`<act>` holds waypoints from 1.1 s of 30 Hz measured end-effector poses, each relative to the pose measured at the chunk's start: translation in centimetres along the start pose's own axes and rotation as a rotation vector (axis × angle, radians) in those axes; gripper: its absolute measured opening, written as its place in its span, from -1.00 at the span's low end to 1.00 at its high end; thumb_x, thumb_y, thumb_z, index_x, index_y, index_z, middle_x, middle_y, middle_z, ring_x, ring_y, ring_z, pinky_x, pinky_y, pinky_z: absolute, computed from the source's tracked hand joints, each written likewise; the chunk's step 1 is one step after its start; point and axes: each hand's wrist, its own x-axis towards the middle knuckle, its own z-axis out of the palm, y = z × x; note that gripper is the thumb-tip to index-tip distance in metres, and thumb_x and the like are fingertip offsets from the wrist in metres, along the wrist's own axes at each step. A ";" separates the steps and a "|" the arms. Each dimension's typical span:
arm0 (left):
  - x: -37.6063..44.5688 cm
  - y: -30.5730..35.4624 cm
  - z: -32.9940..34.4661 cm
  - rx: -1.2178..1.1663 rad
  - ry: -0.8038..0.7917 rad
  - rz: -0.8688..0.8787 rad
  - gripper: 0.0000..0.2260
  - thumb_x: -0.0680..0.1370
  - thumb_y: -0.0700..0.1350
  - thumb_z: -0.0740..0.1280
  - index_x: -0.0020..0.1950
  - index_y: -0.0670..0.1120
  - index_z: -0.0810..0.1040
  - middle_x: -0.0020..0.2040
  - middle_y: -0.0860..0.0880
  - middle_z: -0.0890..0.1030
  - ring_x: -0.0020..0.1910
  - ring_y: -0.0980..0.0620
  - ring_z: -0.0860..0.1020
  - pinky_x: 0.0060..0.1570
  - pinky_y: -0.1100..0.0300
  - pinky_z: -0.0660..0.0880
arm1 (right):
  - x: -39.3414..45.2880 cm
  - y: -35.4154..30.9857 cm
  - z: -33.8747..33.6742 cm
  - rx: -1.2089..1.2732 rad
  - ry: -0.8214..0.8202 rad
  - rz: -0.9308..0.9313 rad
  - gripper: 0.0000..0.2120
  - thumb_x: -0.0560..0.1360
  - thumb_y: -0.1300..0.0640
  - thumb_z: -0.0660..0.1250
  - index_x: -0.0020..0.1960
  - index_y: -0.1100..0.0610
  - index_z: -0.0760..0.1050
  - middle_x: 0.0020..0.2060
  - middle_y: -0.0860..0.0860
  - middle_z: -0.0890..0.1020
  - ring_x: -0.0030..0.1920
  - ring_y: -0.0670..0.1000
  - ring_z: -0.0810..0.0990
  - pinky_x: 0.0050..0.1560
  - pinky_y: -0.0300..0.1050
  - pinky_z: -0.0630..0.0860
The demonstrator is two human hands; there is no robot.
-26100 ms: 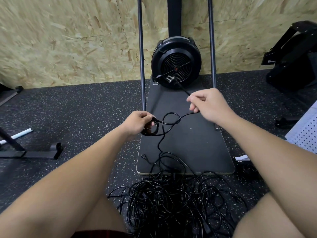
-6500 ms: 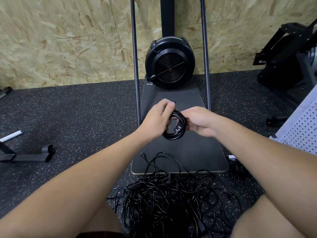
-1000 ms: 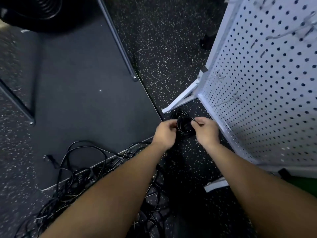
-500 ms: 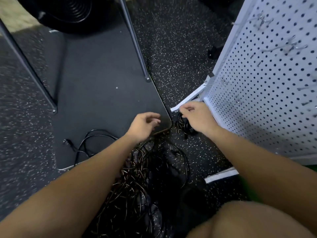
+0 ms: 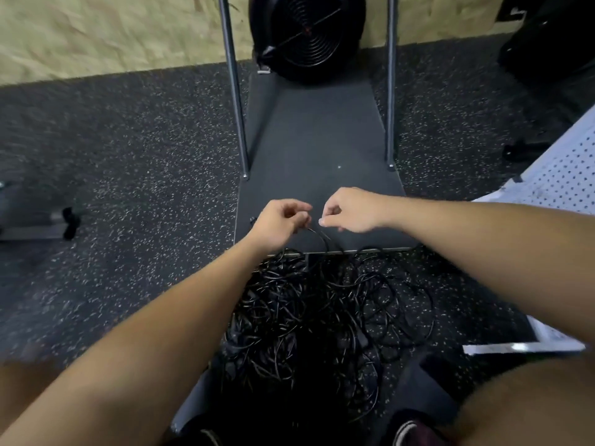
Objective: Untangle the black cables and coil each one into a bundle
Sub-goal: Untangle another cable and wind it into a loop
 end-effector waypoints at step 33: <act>-4.0 8.7 -9.0 0.122 -0.033 0.111 -0.75 0.66 -0.22 0.49 0.33 -0.16 0.60 0.13 -0.18 0.77 0.17 -0.14 0.75 0.38 -0.15 0.59 | -5.0 -8.2 -5.8 0.767 0.347 -0.135 -0.75 0.73 0.19 0.29 0.07 0.30 0.69 -0.21 0.10 0.66 -0.19 0.08 0.75 -0.12 0.01 0.75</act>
